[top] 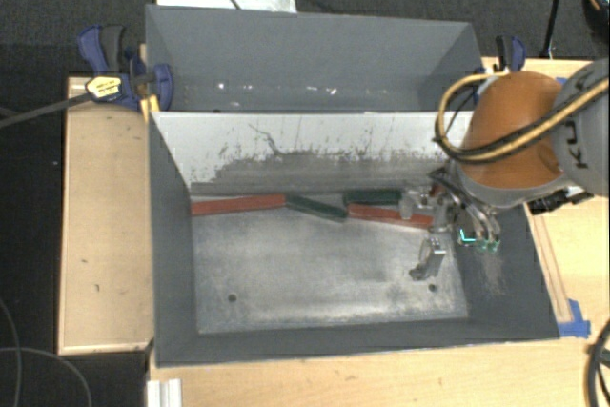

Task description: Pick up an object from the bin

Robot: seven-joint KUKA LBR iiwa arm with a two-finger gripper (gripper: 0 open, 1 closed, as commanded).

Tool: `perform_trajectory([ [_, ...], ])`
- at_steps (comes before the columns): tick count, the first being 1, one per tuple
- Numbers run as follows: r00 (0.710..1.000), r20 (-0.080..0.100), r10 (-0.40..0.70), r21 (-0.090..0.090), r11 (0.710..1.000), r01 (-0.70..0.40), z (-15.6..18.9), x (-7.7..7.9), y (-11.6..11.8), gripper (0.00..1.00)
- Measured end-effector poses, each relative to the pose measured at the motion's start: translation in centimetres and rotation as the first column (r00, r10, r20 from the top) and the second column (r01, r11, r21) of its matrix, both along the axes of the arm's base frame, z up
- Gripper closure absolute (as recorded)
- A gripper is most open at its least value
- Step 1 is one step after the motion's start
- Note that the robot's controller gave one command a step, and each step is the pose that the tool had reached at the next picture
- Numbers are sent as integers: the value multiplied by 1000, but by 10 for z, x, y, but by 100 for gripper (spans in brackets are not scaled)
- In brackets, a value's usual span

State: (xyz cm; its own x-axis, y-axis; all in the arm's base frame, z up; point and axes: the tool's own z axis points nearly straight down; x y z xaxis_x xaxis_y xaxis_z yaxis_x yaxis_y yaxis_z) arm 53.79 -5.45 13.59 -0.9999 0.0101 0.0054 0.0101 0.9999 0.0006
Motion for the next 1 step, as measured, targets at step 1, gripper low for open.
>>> perform_trajectory([
  [1,999,10,-37,-1,999,37,-52,45,-24,0],
])
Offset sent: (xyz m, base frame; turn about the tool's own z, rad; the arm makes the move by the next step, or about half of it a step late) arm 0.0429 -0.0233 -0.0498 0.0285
